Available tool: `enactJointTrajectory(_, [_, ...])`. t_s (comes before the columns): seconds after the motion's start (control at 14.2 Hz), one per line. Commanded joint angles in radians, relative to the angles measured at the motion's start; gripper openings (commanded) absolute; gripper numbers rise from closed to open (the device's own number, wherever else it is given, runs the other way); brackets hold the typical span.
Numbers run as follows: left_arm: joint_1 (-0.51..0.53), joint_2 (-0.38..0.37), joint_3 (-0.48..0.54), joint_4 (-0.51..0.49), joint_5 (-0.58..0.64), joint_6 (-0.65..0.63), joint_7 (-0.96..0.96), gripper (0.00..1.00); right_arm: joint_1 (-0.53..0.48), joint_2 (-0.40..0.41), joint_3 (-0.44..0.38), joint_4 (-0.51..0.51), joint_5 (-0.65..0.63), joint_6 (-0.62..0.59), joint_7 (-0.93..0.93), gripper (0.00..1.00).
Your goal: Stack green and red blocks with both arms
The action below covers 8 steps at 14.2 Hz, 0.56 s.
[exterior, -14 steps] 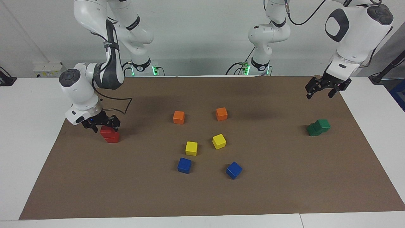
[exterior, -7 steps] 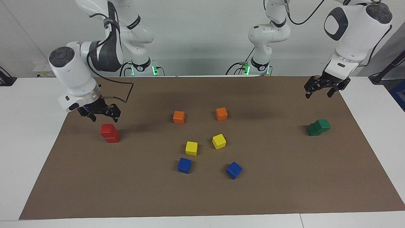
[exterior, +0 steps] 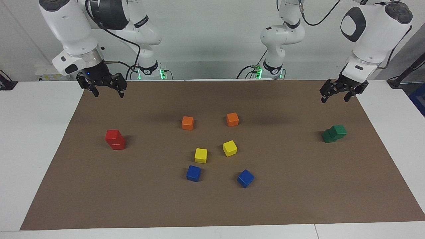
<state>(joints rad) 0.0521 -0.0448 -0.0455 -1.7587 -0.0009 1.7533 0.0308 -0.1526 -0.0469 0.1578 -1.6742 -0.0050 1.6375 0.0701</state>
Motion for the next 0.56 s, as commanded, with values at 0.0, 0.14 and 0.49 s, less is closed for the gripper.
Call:
enactJointTrajectory(0.0, [-0.018, -0.012, 0.013, 0.005, -0.007, -0.005, -0.029, 1.00, -0.012, 0.028, 0.005, 0.036, 0.010, -0.031, 0.003, 1.00])
enactJointTrajectory(0.14, [-0.018, -0.012, 0.013, 0.005, -0.007, -0.005, -0.029, 1.00, -0.013, 0.027, 0.005, 0.037, 0.008, -0.038, 0.003, 1.00])
enactJointTrajectory(0.49, [-0.018, -0.012, 0.013, 0.005, -0.007, -0.006, -0.029, 1.00, -0.013, 0.028, 0.005, 0.057, 0.002, -0.048, 0.003, 1.00])
